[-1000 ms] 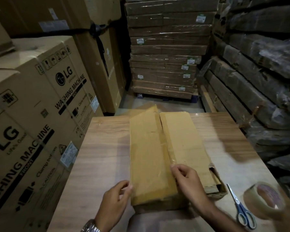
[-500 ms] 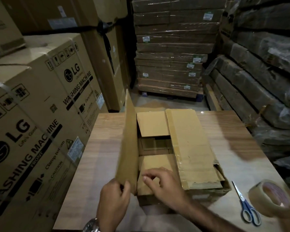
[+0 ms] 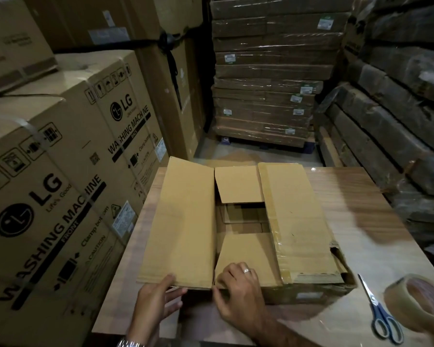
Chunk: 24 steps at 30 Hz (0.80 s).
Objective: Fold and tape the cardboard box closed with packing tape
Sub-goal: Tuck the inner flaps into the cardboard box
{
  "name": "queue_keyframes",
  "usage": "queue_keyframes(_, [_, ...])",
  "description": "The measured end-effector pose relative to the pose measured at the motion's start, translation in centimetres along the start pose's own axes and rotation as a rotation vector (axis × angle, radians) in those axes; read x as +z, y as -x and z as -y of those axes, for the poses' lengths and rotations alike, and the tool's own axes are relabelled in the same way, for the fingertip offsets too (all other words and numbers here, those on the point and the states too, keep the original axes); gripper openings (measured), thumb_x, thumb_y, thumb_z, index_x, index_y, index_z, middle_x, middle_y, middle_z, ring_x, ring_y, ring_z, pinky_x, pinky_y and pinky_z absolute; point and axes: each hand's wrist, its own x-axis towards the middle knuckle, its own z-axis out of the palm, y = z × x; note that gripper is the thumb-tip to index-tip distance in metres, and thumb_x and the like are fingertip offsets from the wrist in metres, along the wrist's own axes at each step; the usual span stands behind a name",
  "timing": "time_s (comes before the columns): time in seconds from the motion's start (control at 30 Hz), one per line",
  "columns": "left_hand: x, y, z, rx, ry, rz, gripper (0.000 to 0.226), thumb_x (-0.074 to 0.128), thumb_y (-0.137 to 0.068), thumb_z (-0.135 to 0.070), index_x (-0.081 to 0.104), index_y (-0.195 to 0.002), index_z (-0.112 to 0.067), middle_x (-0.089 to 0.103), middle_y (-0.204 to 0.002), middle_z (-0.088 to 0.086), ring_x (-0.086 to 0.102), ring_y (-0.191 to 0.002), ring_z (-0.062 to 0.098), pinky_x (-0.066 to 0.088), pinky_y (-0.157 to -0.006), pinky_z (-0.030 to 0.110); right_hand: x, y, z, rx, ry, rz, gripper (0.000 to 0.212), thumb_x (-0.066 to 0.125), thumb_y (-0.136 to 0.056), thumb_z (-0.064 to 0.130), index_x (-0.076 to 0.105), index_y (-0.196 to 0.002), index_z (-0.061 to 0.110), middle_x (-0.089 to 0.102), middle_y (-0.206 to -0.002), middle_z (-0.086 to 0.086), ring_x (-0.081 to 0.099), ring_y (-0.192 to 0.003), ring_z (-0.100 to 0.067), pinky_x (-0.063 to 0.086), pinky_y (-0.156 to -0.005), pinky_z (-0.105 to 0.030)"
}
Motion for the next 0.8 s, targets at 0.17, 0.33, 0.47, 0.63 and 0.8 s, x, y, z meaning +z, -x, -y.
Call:
queue_keyframes(0.17, [0.1, 0.5, 0.0, -0.05, 0.019, -0.04, 0.006, 0.058, -0.095, -0.014, 0.06, -0.09, -0.011, 0.069, -0.077, 0.008, 0.068, -0.068, 0.02, 0.047, -0.055, 0.026, 1.4, 0.4, -0.3, -0.014, 0.089, -0.04, 0.02, 0.066, -0.072, 0.037, 0.057, -0.07, 0.018, 0.057, -0.08, 0.0, 0.054, -0.074, -0.023, 0.039, -0.069, -0.035])
queue_keyframes(0.33, [0.3, 0.5, -0.1, -0.067, 0.018, -0.055, 0.01, 0.057, -0.096, -0.015, 0.059, -0.087, -0.011, 0.067, -0.084, 0.012, 0.066, -0.074, 0.024, 0.044, -0.057, 0.028, 1.9, 0.6, -0.8, -0.078, 0.167, -0.01, 0.022, 0.067, -0.066, 0.037, 0.057, -0.072, 0.018, 0.058, -0.082, -0.002, 0.056, -0.073, -0.024, 0.037, -0.072, -0.034])
queue_keyframes(0.47, [0.3, 0.4, -0.2, -0.062, 0.018, -0.05, 0.01, 0.057, -0.096, -0.015, 0.058, -0.086, -0.012, 0.067, -0.085, 0.011, 0.065, -0.074, 0.024, 0.042, -0.06, 0.028, 1.6, 0.5, -1.1, -0.089, 0.115, -0.029, 0.026, 0.066, -0.073, 0.043, 0.055, -0.073, 0.019, 0.057, -0.084, 0.0, 0.052, -0.077, -0.022, 0.038, -0.071, -0.034])
queue_keyframes(0.63, [0.3, 0.5, -0.1, -0.045, 0.017, -0.043, 0.009, 0.056, -0.096, -0.014, 0.058, -0.087, -0.014, 0.066, -0.086, 0.009, 0.064, -0.075, 0.025, 0.041, -0.06, 0.029, 1.8, 0.2, -0.7, -0.074, 0.124, -0.063, 0.022, 0.066, -0.075, 0.037, 0.053, -0.07, 0.02, 0.055, -0.081, 0.0, 0.051, -0.074, -0.022, 0.036, -0.067, -0.034])
queue_keyframes(0.8, [0.3, 0.5, -0.2, -0.045, 0.022, -0.046, 0.009, 0.056, -0.096, -0.013, 0.058, -0.087, -0.014, 0.065, -0.085, 0.008, 0.063, -0.074, 0.025, 0.041, -0.061, 0.029, 2.1, 0.1, -0.7, -0.059, 0.139, -0.058, 0.021, 0.066, -0.071, 0.037, 0.055, -0.068, 0.02, 0.057, -0.078, 0.0, 0.053, -0.071, -0.022, 0.036, -0.067, -0.034])
